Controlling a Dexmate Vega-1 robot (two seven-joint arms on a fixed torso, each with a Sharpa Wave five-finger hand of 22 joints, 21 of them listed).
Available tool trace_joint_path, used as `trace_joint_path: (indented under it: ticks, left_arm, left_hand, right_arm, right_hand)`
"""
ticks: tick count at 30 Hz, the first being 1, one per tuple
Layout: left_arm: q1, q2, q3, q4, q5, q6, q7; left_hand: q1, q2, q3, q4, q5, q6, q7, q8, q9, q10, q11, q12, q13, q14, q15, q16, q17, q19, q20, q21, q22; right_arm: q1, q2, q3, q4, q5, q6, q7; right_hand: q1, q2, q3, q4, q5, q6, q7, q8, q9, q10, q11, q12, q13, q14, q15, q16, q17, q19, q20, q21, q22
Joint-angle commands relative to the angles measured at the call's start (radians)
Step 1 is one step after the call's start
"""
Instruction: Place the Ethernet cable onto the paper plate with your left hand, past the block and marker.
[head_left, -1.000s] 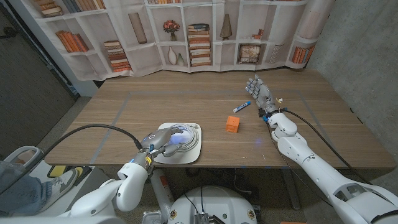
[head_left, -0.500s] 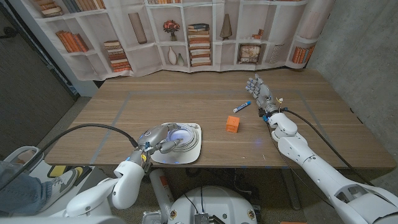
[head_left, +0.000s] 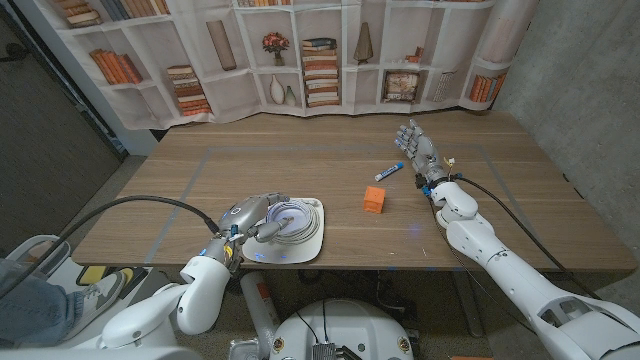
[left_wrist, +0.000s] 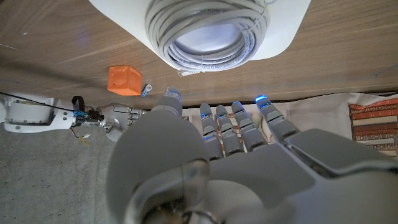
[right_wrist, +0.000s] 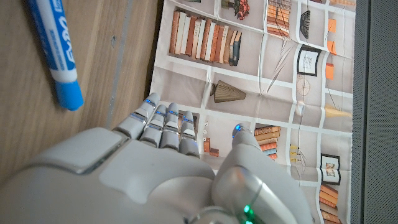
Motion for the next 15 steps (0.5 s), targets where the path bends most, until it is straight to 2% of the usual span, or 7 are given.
trace_joint_path:
  ticks: [1,15]
  left_arm:
    - [0.037,-0.010,-0.045,-0.003,0.018,-0.025,0.030]
    - [0.045,-0.019,-0.071,-0.005,0.041,-0.031,0.001]
  left_hand:
    - [-0.010,0.001,-0.004,0.001,0.005,-0.009,-0.004,0.004,0.003,-0.002,-0.007,0.006,0.004,-0.008,0.000,0.004,0.005,-0.008,0.001,-0.002,0.004]
    - [-0.025,0.001,-0.011,0.008,0.006,-0.054,-0.014,-0.007,0.003,-0.025,-0.006,0.003,0.004,-0.020,-0.002,0.005,0.006,-0.023,0.005,-0.005,0.005]
  right_arm:
    - [0.004,0.006,-0.003,0.010,-0.002,0.005,-0.002]
    - [0.003,0.010,-0.003,0.010,-0.004,0.009,-0.006]
  right_hand:
    - [0.009,0.000,0.002,-0.003,-0.001,0.011,0.002,-0.002,0.005,0.010,0.001,0.001,0.005,0.007,-0.001,0.000,0.003,0.010,-0.002,-0.002,0.002]
    - [0.009,0.000,0.003,-0.003,-0.002,0.012,0.002,-0.002,0.005,0.012,0.001,0.002,0.005,0.007,-0.002,-0.001,0.004,0.010,-0.002,-0.003,0.002]
